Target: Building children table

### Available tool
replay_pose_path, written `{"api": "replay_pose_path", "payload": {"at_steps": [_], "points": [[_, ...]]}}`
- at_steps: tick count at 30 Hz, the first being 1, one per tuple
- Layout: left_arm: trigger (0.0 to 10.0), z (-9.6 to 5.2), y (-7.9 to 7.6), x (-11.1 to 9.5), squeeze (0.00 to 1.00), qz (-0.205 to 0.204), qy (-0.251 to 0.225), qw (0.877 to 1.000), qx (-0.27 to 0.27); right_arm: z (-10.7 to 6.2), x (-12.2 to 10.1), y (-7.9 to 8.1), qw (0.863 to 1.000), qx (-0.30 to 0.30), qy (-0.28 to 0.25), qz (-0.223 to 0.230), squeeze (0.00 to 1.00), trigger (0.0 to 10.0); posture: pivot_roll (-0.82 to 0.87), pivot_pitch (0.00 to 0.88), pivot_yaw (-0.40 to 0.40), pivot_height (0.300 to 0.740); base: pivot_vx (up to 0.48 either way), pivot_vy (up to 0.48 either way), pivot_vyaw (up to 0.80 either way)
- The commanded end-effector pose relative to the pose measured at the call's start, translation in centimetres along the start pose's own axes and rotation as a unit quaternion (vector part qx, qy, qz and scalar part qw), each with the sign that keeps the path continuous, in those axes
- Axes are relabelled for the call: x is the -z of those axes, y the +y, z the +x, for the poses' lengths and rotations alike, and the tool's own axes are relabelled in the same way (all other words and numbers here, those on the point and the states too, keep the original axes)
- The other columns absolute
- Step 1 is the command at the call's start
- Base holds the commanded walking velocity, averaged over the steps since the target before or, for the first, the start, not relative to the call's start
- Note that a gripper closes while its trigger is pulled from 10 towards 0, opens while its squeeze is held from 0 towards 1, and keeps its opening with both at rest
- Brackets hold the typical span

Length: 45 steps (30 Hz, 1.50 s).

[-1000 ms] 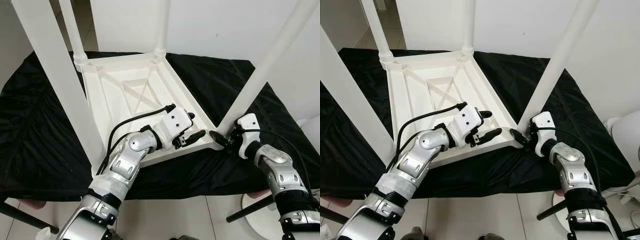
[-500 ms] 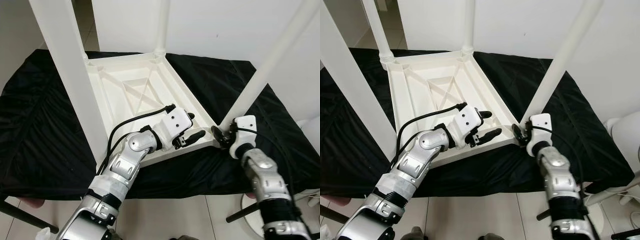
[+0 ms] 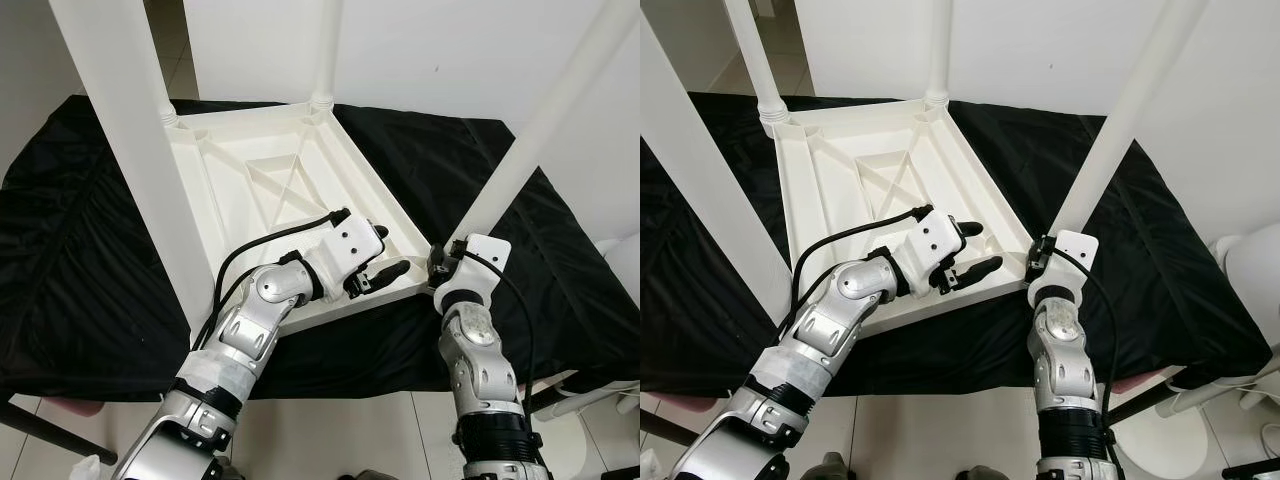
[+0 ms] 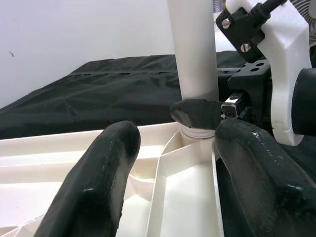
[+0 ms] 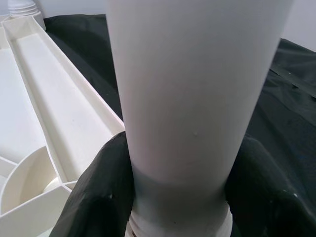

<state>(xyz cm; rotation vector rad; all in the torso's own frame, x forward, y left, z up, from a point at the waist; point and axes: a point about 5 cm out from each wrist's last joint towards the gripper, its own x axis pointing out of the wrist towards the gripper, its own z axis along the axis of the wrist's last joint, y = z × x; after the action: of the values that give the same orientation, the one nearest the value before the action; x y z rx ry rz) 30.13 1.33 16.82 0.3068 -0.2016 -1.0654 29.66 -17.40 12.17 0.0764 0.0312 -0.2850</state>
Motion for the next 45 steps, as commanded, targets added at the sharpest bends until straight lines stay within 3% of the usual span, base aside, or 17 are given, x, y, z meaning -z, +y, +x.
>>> {"api": "replay_pose_path", "payload": {"at_steps": [1,2,9,14,15,16,22,23,24,26,28,33,39,40,42,43,45], "points": [[10.0,-0.1,0.0,0.0,0.0,0.002,-0.001,1.0,-0.019,-0.4,1.1,-0.2,1.0,0.002,0.027,-0.004,0.0,10.0,0.02,0.0,-0.06,0.74,0.0,0.0,0.0],[10.0,-0.1,0.1,0.0,0.0,0.003,0.001,1.0,-0.02,-0.5,1.0,-0.4,1.0,0.007,0.027,-0.004,1.0,10.0,0.02,0.0,-0.061,0.74,0.0,0.0,0.0],[10.0,-0.2,0.2,0.1,0.0,0.002,0.002,1.0,-0.024,-0.8,0.8,-0.6,1.0,0.013,0.023,-0.005,1.0,10.0,0.03,0.0,-0.064,0.74,0.0,0.0,0.0],[10.0,-0.5,0.4,0.2,0.0,0.002,0.004,0.999,-0.032,-1.3,0.2,-1.0,1.0,-0.011,0.004,-0.007,1.0,10.0,0.03,0.0,-0.063,0.74,0.0,0.0,0.0],[10.0,-0.4,0.4,0.2,0.0,0.002,0.004,0.999,-0.036,-1.1,0.0,-1.8,0.999,-0.035,0.001,-0.01,1.0,10.0,0.03,0.0,-0.065,0.74,0.0,0.0,0.0],[10.0,-0.4,0.5,0.2,0.0,0.001,0.005,0.999,-0.038,-0.9,-0.2,-2.5,0.998,-0.069,-0.001,-0.011,0.0,10.0,0.02,0.0,-0.064,0.74,0.0,0.0,0.0],[10.0,-0.3,0.5,0.1,0.0,0.0,0.005,0.999,-0.039,-0.6,-0.4,-3.2,0.992,-0.122,-0.005,-0.028,0.0,10.0,0.02,0.0,-0.061,0.74,0.0,0.0,0.0],[10.0,-0.2,0.5,0.1,0.0,0.001,0.004,0.999,-0.038,-0.4,-0.4,-3.6,0.984,-0.171,-0.006,-0.049,0.0,10.0,0.02,0.0,-0.059,0.74,0.0,0.0,0.0],[10.0,-0.2,0.5,0.1,0.0,0.001,0.004,0.999,-0.038,-0.4,-0.4,-3.6,0.984,-0.171,-0.006,-0.049,0.0,10.0,0.02,0.0,-0.059,0.74,0.0,0.0,0.0],[10.0,-0.2,0.6,0.1,0.0,0.002,0.004,0.999,-0.038,0.2,-0.3,-4.1,0.964,-0.251,0.002,-0.088,0.0,10.0,0.02,0.0,-0.059,0.74,0.0,0.0,0.0],[10.0,-0.1,0.7,0.1,0.0,0.003,0.004,0.999,-0.038,0.5,-0.4,-4.2,0.958,-0.269,0.004,-0.098,0.0,10.0,0.02,0.0,-0.059,0.74,0.0,0.0,0.0],[10.0,0.1,0.8,-0.1,0.0,0.006,0.001,0.999,-0.039,2.0,-0.9,-3.0,0.932,-0.334,0.018,-0.138,0.0,10.0,0.03,0.0,-0.06,0.74,0.0,0.0,0.0],[10.0,0.1,0.9,-0.2,0.0,0.008,0.001,0.999,-0.041,2.9,-1.3,-2.1,0.92,-0.364,0.021,-0.147,0.0,10.0,0.04,0.0,-0.063,0.74,0.0,0.0,0.0],[10.0,0.1,0.9,-0.3,0.0,0.008,0.0,0.999,-0.042,3.0,-0.9,-2.0,0.916,-0.372,0.032,-0.148,0.0,2.7,0.04,0.0,-0.064,0.74,0.0,0.0,0.0],[10.0,0.1,0.9,-0.3,0.0,0.008,0.0,0.999,-0.042,3.0,-0.9,-2.0,0.916,-0.372,0.032,-0.148,0.0,2.7,0.04,0.0,-0.064,0.74,0.0,0.0,0.0],[10.0,0.0,0.9,-0.4,0.0,0.009,-0.001,0.999,-0.043,3.1,-0.3,-2.1,0.911,-0.381,0.047,-0.15,0.0,0.0,0.04,0.0,-0.067,0.74,0.0,0.0,0.0],[10.0,0.0,1.0,-0.3,0.0,0.009,-0.001,0.999,-0.045,3.1,-0.1,-2.3,0.91,-0.383,0.05,-0.151,0.0,0.0,0.05,0.0,-0.067,0.74,0.0,0.0,0.0]]}}
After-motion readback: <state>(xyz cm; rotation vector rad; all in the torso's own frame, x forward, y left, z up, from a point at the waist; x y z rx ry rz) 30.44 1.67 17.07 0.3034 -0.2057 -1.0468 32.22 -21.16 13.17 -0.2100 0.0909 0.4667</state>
